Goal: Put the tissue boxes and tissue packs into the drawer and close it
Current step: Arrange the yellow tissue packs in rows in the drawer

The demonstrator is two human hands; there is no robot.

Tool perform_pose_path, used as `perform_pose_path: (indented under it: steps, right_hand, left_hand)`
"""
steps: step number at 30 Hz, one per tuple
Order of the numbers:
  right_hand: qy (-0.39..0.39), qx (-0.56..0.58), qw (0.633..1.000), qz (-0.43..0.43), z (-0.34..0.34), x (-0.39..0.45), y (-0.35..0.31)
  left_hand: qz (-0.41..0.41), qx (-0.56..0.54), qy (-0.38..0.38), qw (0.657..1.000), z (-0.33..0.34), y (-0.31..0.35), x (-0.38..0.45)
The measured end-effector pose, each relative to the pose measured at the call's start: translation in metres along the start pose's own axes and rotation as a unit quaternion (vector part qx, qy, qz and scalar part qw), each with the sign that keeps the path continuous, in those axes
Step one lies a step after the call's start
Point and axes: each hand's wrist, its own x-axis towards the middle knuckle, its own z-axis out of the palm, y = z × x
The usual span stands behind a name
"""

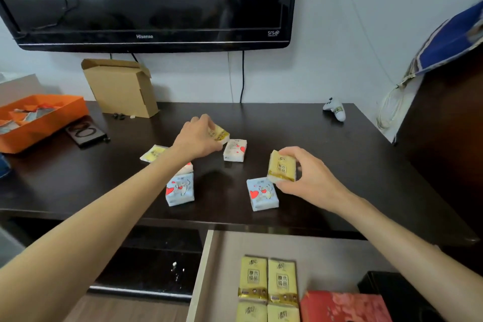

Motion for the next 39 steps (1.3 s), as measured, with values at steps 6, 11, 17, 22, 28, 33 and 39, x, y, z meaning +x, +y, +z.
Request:
perform_pose_path:
  steps: [6,11,17,22,28,33,39]
  right_hand:
    - [-0.009,0.033,0.999,-0.029,-0.011,-0.074,-0.019]
    - [-0.075,-0.085,0.993,-0.016,-0.001,-0.14,-0.016]
    - [-0.184,-0.144,0.972,0.03,0.026,-0.156,-0.018]
    - [-0.196,-0.156,0.966,0.062,0.043,-0.144,-0.02]
    - [-0.232,-0.224,0.943,0.077,0.057,-0.136,-0.022]
    - [-0.232,-0.228,0.941,0.09,0.06,-0.135,-0.019]
    - [-0.246,-0.221,0.938,0.105,0.062,-0.135,-0.02]
  left_hand:
    - [0.163,-0.14,-0.059,0.975,-0.018,0.025,-0.121]
    - [0.235,-0.136,-0.177,0.946,0.012,0.014,-0.212]
    - [0.234,-0.063,-0.24,0.94,0.06,0.002,-0.228]
    - [0.254,-0.042,-0.237,0.937,0.085,0.003,-0.219]
    - [0.27,-0.013,-0.245,0.931,0.1,0.002,-0.212]
    - [0.273,-0.014,-0.254,0.928,0.104,0.001,-0.211]
    - [0.284,-0.019,-0.257,0.924,0.105,0.0,-0.211]
